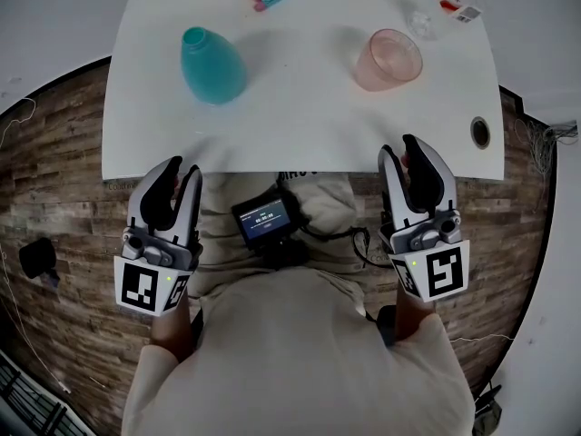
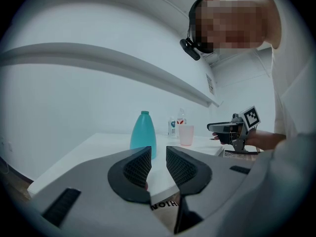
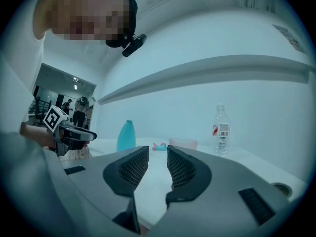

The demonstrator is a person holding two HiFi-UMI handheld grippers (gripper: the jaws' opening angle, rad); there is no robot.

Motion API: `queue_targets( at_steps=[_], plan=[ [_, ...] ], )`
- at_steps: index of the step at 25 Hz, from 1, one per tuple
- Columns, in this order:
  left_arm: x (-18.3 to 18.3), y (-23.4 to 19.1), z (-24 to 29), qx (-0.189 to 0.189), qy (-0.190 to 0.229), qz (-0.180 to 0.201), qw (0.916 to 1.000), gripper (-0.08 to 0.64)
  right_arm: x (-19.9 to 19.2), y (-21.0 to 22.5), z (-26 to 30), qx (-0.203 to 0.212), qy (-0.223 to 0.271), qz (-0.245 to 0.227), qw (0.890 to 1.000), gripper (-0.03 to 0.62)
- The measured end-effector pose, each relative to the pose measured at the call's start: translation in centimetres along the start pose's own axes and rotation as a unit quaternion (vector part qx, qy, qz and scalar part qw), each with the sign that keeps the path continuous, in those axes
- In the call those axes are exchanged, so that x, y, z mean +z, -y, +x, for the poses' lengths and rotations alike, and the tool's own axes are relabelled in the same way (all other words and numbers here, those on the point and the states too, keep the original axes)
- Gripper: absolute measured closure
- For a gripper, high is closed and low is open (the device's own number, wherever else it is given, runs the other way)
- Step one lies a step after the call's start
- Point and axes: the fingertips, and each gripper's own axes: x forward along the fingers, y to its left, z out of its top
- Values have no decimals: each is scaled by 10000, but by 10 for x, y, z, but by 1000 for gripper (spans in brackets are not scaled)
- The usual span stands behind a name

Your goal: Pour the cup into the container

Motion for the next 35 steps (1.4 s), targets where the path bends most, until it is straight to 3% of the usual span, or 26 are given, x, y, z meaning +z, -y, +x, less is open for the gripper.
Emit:
queue_targets(
  at_steps=[35],
  plan=[
    [14,13,-11,25,-3,87,10000,456,24,-8,-28,-258,264,-165,9992,492]
  ],
)
